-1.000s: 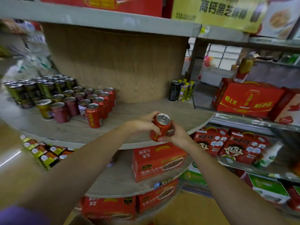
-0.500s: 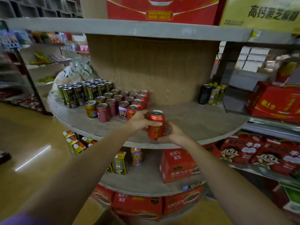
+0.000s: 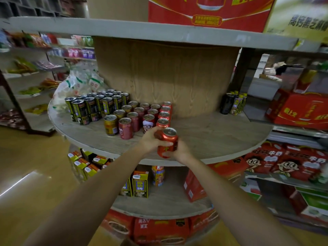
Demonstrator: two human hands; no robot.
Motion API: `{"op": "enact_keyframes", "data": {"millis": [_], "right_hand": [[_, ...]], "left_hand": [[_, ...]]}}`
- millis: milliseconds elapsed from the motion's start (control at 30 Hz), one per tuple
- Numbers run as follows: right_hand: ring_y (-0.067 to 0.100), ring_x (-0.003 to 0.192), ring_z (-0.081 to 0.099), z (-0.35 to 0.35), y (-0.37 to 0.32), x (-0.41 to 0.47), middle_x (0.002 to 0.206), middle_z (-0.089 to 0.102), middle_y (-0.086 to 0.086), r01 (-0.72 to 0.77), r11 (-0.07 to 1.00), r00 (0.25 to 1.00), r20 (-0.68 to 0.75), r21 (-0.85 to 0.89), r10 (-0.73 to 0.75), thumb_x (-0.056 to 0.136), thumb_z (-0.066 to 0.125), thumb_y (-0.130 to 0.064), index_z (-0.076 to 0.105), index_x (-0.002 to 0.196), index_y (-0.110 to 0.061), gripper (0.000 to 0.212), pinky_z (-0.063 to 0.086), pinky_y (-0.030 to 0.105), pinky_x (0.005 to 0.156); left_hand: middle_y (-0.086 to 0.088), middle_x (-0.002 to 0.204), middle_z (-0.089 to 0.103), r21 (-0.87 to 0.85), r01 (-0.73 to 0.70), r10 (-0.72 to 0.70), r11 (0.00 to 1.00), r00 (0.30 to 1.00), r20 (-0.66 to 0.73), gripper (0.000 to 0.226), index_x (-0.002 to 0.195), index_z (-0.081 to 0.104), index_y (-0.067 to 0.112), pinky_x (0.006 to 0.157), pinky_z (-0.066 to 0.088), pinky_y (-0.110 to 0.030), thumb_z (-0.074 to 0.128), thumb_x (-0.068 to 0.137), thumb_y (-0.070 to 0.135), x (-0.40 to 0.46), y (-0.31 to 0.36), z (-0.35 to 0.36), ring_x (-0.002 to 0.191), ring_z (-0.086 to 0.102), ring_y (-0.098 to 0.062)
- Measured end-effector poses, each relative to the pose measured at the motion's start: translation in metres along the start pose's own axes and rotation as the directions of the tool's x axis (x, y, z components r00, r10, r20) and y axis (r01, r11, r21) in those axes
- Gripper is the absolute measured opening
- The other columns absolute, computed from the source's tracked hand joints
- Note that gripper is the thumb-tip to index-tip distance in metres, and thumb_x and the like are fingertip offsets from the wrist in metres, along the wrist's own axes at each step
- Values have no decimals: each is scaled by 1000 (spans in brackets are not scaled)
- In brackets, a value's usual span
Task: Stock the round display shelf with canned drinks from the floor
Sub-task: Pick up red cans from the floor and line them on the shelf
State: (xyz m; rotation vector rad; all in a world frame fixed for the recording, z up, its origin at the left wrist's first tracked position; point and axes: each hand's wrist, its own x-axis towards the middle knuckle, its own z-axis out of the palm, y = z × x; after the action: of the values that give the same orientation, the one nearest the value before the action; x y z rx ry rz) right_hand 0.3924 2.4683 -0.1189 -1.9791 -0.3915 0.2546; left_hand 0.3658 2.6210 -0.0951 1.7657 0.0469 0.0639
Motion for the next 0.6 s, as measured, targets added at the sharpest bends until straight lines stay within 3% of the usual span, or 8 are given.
{"op": "enact_keyframes", "data": {"millis": [100, 167, 333, 467, 600], "right_hand": [[21, 127, 50, 17, -6, 7, 137, 54, 5, -17, 1000, 1000, -12, -24, 17, 75, 79, -4, 42, 139, -12, 74, 37, 28, 94], [22, 128, 50, 25, -10, 11, 137, 54, 6, -24, 999, 999, -32, -38, 22, 77, 78, -4, 43, 138, -13, 71, 37, 27, 93], [22, 126, 52, 27, -13, 19, 134, 56, 4, -52, 993, 997, -65, -104, 46, 69, 85, -7, 46, 136, -13, 77, 40, 33, 99], [21, 124, 53, 15, -13, 23, 132, 58, 4, -102, 980, 993, -78, -171, 90, 69, 86, -9, 49, 134, -14, 75, 41, 42, 107], [21, 124, 54, 16, -6, 31, 131, 60, 3, -128, 972, 991, -60, -197, 119, 67, 87, -12, 50, 133, -16, 76, 42, 45, 108]], "left_hand": [[9, 97, 63, 59, -21, 22, 998, 1000, -13, 61, 119, 58, 12, 69, 49, -12, 86, 65, 2, 3, -7, -16, 94, 61, -5], [6, 99, 64, 101, -23, 24, 995, 1000, -8, 65, 122, 59, 8, 74, 50, -16, 88, 64, 4, 9, -11, -26, 102, 63, -14], [2, 110, 67, 199, -32, 24, 979, 999, 39, 68, 121, 61, 13, 91, 51, -30, 91, 60, 13, 21, -8, -33, 105, 62, -13], [6, 105, 69, 276, -74, 48, 958, 994, 99, 49, 104, 66, 23, 94, 50, -30, 90, 62, 14, 29, 3, -27, 104, 64, -12], [1, 108, 72, 357, -44, 10, 933, 995, 97, 59, 108, 70, 16, 98, 51, -40, 93, 54, 20, 38, 0, -24, 103, 66, -15]]}}
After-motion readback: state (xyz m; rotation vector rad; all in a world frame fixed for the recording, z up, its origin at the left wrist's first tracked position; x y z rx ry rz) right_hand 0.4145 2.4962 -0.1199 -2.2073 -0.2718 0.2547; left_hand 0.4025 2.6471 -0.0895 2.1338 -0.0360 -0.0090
